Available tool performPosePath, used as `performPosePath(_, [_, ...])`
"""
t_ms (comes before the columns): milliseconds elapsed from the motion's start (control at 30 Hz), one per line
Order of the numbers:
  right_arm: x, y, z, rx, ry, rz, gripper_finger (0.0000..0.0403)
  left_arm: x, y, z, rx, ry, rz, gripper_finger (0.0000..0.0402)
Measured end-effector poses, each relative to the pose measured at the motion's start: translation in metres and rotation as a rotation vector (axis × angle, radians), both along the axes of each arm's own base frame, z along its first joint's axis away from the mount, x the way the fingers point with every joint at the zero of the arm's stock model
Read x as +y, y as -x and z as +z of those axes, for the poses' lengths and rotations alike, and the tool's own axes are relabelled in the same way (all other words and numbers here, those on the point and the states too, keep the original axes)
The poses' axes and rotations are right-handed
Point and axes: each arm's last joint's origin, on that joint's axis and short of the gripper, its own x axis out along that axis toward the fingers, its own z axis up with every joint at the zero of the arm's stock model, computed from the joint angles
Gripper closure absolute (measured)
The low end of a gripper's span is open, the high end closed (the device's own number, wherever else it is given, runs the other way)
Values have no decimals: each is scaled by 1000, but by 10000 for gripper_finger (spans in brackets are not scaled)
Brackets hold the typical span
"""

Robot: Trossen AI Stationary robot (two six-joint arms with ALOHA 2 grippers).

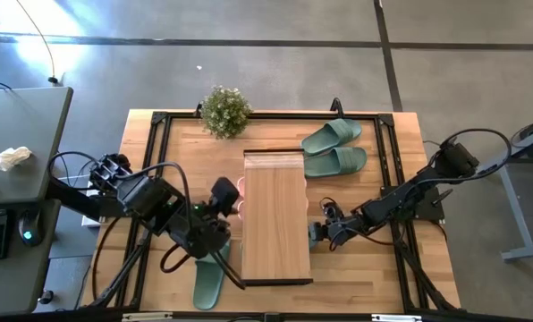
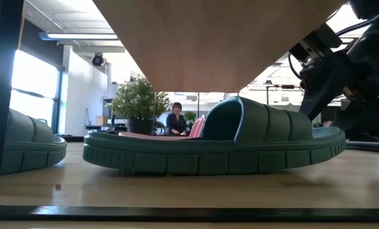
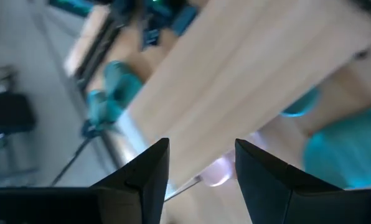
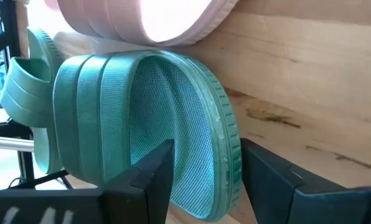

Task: Pick and place slides into the shelf
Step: Put the bottom left green slide under the shelf, then put the bottom green slide under the shelf aligned with the other green slide

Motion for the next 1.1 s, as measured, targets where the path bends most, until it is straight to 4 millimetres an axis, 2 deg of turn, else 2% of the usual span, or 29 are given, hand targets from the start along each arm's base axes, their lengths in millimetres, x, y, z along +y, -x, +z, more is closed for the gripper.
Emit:
performPosePath(333, [-3, 5, -3, 62, 100, 78, 236, -3, 1, -1, 34, 117, -8, 236])
performPosePath(567, [-8, 14, 7, 86, 173, 130, 236, -5, 1, -2, 62, 169, -38, 236])
performPosePath(800, [-16, 31, 33, 70, 234, 246, 251, -11, 4, -3, 169, 382, -125, 236])
performPosePath(967, [-21, 44, 59, -32, 220, 372, 272, -15, 5, -6, 232, 536, -73, 236])
performPosePath(1100, [-25, 54, 81, -158, 206, 448, 284, -22, 8, -20, 310, 581, -3, 236])
